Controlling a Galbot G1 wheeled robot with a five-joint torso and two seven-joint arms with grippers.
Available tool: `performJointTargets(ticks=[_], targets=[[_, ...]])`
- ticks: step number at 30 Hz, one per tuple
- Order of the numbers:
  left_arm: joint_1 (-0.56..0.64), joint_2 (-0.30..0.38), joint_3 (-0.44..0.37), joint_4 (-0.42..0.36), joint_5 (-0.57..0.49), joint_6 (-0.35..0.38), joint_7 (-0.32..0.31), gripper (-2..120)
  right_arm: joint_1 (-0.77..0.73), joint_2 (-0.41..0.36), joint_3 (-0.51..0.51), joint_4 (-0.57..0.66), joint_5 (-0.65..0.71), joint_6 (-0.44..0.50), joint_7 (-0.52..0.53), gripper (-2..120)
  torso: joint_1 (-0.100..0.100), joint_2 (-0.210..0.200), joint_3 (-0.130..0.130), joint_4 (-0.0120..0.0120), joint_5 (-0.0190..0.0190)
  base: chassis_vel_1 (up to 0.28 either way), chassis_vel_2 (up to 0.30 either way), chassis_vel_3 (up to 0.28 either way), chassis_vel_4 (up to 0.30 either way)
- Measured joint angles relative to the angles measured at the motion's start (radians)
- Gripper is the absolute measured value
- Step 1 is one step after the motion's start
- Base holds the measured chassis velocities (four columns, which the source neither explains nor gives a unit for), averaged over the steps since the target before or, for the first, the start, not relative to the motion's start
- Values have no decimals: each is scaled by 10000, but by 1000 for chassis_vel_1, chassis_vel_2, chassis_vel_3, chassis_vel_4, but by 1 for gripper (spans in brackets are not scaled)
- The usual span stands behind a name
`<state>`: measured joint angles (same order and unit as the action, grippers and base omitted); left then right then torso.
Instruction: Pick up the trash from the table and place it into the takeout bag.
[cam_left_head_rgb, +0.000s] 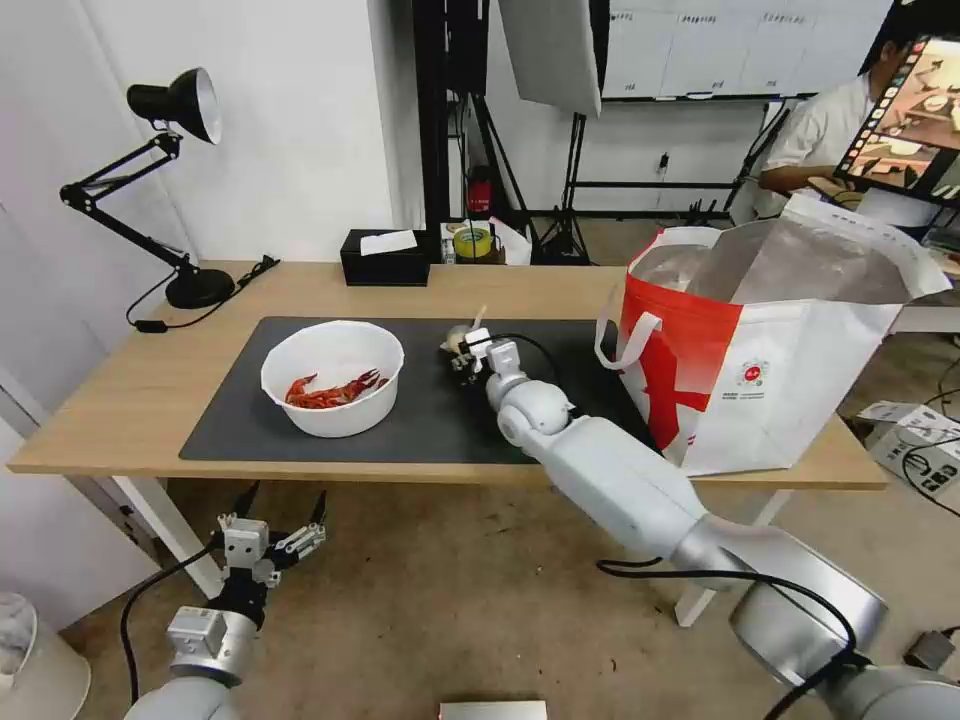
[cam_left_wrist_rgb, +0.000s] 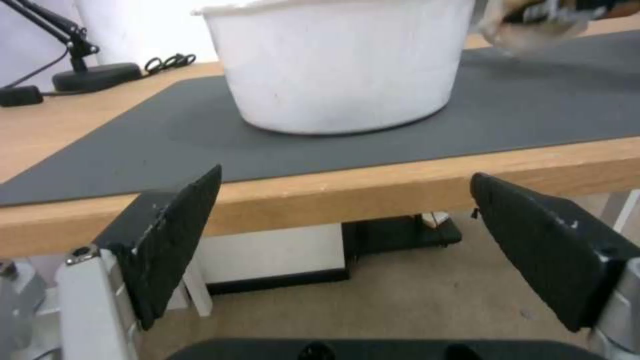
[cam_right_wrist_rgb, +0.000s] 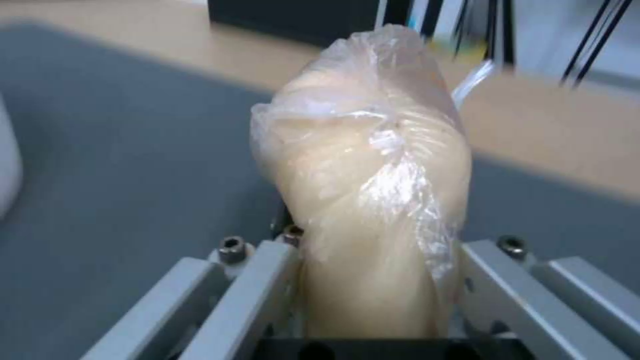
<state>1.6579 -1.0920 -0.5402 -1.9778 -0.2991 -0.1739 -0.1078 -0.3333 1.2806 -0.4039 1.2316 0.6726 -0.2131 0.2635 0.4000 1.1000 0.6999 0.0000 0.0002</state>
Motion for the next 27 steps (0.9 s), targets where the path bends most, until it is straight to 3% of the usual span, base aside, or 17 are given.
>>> performJointTargets(ticks=[6, 12, 22, 27], targets=[[0, -13, 59, -41, 43, 7, 2, 100, -969, -722, 685, 1388, -1954, 1917, 48, 8, 0, -1, 0, -1, 1, 0, 0, 0, 0], [-20, -9, 60, -117, 9, 51, -4, 100, -1961, -1029, 1472, 2480, -3716, 3065, 34, 7, -1, -1, 0, -1, 0, 0, 0, 0, 0], [6, 28, 177, -246, 89, 78, 16, 100, -3010, -1731, 2763, 4627, -4774, 3408, 539, 7, 0, -1, 0, 1, 0, 0, 0, 0, 0], [-13, 22, 264, -300, 146, 115, 10, 100, -3346, -2297, 3700, 5902, -5191, 2930, 1530, 7, -1, 0, 0, 1, -1, 0, 0, 0, 0]])
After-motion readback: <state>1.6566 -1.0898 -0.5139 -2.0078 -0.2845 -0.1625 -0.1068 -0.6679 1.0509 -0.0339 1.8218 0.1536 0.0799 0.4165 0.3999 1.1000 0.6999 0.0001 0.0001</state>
